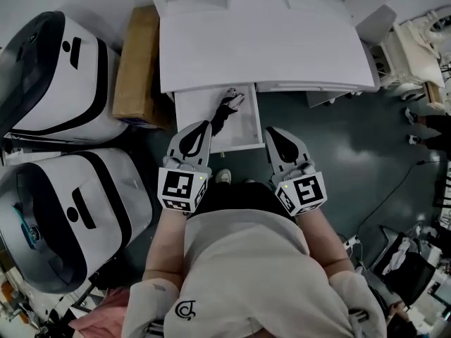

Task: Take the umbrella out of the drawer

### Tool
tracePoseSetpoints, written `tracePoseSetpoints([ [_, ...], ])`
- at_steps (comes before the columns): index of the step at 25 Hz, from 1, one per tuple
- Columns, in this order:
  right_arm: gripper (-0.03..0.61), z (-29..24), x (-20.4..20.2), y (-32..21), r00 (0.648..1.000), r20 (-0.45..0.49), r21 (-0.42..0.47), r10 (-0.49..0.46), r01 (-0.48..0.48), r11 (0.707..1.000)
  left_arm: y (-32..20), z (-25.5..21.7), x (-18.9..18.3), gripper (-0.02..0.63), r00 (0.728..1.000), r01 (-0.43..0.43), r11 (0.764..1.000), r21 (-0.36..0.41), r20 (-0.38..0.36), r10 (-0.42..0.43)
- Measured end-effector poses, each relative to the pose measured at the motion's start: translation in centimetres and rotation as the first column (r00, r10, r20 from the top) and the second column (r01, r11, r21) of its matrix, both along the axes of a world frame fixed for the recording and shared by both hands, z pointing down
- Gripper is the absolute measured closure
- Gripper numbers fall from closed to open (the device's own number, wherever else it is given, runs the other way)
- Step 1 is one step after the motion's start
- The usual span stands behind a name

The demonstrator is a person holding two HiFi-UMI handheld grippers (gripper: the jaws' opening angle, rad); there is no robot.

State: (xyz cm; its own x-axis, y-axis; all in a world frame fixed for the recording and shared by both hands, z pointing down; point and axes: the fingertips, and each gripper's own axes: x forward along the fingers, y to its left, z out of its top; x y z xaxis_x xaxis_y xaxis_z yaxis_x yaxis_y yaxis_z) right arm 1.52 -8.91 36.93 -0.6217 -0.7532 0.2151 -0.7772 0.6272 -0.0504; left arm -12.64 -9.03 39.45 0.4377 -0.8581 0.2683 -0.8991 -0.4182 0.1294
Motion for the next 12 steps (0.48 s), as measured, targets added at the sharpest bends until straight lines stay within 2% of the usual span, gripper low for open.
tracePoseSetpoints([
  [5, 0.572, 1.7, -0.3, -3.3, 1.000, 0.011, -0.024, -0.025, 0.025, 0.999, -2.7, 3.5, 1.0, 0.601, 0.999, -0.052, 0.998, -0.034, -0.019, 0.051],
  [8, 0.572, 2.6, -0.3, -5.4, 0.999, -0.001, -0.006, -0.044, 0.044, 0.999, -4.7, 6.1, 1.8, 0.601, 0.997, -0.075, 0.996, -0.050, -0.001, 0.075],
  [12, 0.572, 4.5, -0.5, -7.3, 0.993, -0.005, -0.026, -0.118, 0.118, 0.993, -6.5, 10.3, 3.0, 0.601, 0.996, -0.087, 0.989, -0.124, 0.015, 0.089],
])
